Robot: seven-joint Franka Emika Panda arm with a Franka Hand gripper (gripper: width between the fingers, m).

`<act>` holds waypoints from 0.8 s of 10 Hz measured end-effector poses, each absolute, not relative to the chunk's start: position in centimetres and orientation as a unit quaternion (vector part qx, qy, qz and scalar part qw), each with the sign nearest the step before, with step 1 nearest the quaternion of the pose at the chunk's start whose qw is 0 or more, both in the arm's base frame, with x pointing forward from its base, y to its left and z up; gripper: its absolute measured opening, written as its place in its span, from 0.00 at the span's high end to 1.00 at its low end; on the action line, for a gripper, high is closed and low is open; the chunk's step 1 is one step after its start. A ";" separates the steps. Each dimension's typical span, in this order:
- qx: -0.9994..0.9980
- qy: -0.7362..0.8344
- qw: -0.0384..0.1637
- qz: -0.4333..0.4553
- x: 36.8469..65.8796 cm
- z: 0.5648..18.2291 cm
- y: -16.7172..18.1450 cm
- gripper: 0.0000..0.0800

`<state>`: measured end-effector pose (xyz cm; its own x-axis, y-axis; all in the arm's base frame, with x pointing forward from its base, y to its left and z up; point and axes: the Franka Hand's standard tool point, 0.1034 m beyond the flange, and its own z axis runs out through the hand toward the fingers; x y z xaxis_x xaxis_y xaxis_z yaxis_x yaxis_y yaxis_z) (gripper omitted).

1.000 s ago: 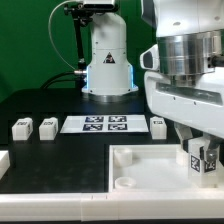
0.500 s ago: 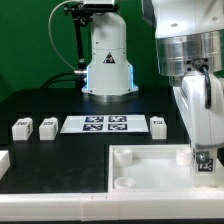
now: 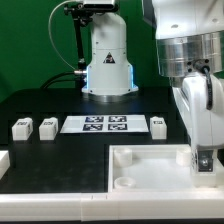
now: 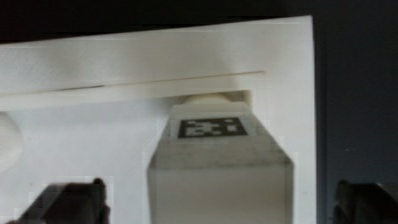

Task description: Assemble one leg

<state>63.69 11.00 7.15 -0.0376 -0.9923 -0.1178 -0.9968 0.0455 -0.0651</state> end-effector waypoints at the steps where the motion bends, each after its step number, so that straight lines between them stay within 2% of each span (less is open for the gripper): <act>1: -0.721 0.690 0.066 0.015 63.5 7.2 11.6 0.19; 3: -0.814 0.576 0.075 -0.008 63.5 7.3 12.1 0.19; 6: -0.893 0.444 0.072 -0.019 63.5 7.3 11.9 0.19; 7: -0.931 0.357 0.065 -0.028 63.6 7.3 11.8 0.19; 8: -0.965 0.256 0.050 -0.038 63.6 7.3 11.9 0.19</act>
Offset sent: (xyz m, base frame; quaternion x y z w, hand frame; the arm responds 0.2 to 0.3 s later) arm 0.0000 0.0000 0.0000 0.0000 0.0000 -0.1790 0.9838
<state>63.61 11.86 7.31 0.8658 -0.4980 0.0477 -0.4904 -0.8637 -0.1159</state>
